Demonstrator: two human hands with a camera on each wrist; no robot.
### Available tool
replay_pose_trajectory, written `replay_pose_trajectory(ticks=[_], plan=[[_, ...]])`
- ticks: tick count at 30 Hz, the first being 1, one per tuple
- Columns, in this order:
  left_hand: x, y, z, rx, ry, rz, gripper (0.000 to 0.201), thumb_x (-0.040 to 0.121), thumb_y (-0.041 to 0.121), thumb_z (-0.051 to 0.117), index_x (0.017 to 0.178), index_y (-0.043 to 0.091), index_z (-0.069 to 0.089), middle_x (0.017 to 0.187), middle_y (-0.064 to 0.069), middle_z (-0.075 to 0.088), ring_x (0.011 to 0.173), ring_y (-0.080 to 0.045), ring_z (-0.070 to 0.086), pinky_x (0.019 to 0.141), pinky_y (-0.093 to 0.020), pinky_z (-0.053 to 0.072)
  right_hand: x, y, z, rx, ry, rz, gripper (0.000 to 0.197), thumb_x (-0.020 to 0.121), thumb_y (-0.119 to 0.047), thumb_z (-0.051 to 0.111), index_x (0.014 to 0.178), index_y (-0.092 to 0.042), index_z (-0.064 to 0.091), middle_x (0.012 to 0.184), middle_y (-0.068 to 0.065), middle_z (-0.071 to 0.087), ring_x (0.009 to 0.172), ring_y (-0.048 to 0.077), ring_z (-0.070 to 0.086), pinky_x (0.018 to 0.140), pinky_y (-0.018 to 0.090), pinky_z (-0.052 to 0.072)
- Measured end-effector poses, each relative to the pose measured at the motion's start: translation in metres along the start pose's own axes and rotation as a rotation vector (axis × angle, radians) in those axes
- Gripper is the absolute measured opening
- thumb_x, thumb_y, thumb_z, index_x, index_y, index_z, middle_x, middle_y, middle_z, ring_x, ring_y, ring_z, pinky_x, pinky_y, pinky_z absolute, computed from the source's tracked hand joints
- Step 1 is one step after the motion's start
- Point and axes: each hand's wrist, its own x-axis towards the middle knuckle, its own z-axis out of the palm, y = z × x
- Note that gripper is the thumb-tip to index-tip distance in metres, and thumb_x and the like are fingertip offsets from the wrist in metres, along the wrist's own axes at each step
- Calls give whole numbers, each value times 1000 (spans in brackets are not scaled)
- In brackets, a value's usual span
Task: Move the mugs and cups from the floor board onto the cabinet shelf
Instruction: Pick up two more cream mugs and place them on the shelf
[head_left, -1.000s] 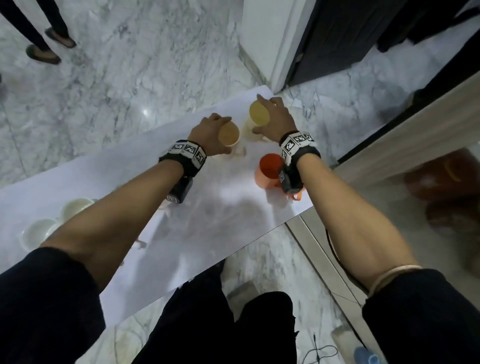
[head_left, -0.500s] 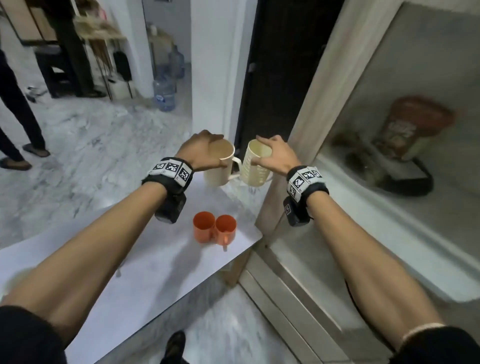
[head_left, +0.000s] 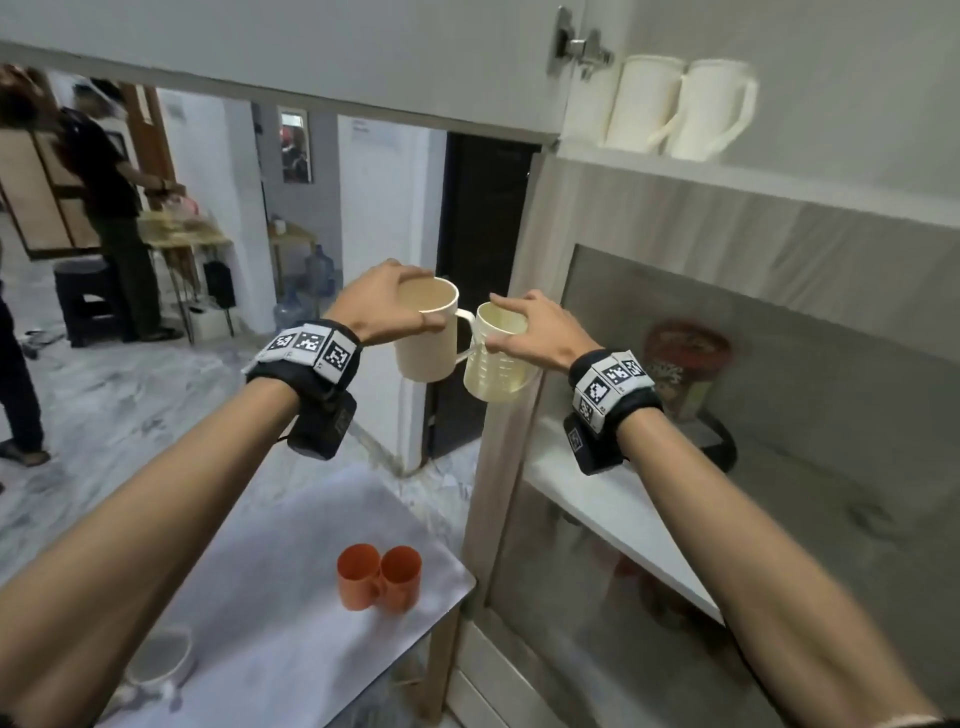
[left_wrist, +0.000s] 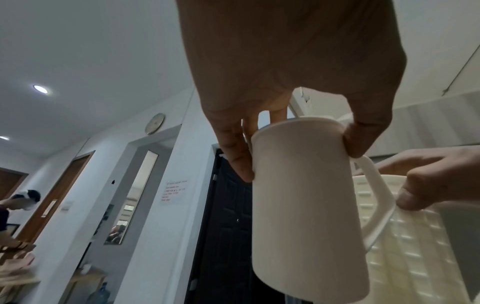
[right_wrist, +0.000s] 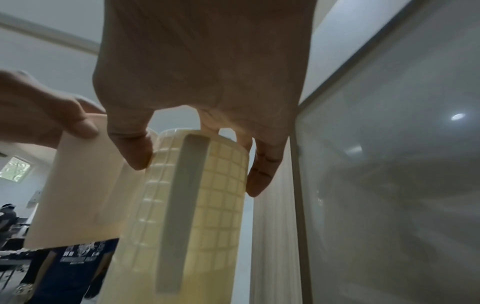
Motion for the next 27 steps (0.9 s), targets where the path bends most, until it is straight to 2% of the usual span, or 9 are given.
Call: replay_pose_trajectory(ticks=[3,6,9,11,14,18,21,24,27], plan=[[4,21,-17,-32,37,46,69,69,46,72,134,27,54,129,-3,55,116,-26,53,94,-39,47,-3,-6,-32,-34,32,-8,73,75,-55,62,143,-36,41,115,5,50,113,25,50,88,32,37],[8,44,-34,-49,68,87,68,72,43,73,135,26,53,131,-4,52,117,-25,51,92,-37,45,-5,-12,-71,-28,62,3,73,74,-56,61,142,-37,43,118,8,49,118,30,49,96,38,41],[14,71,-49,-55,89,141,68,72,43,72,135,25,53,132,-4,53,117,-25,52,88,-33,44,-7,-15,-114,-31,109,1,71,73,-57,59,140,-35,46,135,14,49,127,33,45,103,45,38],[20,94,-62,-54,102,180,71,68,48,71,133,27,54,131,-3,56,116,-23,54,93,-37,48,-7,-17,-144,-15,156,-13,67,75,-51,63,138,-30,50,143,10,49,131,28,45,104,40,36],[32,132,-82,-104,105,233,78,59,54,69,131,27,55,130,-1,61,115,-21,58,98,-39,49,-8,-23,-189,12,236,4,65,75,-47,65,136,-26,54,144,2,51,131,21,47,101,30,36],[51,183,-100,-213,82,299,83,52,54,66,129,24,57,125,-3,63,111,-21,60,99,-35,49,-20,-30,-252,20,306,20,71,68,-52,63,134,-24,57,139,-1,55,126,19,52,108,34,39],[67,223,-106,-209,77,353,85,51,53,65,130,23,57,127,-3,62,113,-22,59,100,-34,47,-33,-24,-302,-8,368,62,71,69,-51,64,134,-23,56,137,0,57,120,17,54,106,31,41],[81,261,-101,-163,33,405,85,50,55,66,128,24,58,124,-4,62,110,-22,58,98,-32,46,-47,-5,-340,-63,404,127,71,72,-49,66,136,-21,54,138,3,55,108,13,50,95,23,38],[93,298,-88,-147,-26,457,84,51,53,65,129,22,57,125,-5,61,113,-23,58,95,-28,45,-61,19,-366,-136,407,240,63,79,-42,66,138,-22,52,138,5,54,106,16,49,89,24,36]])
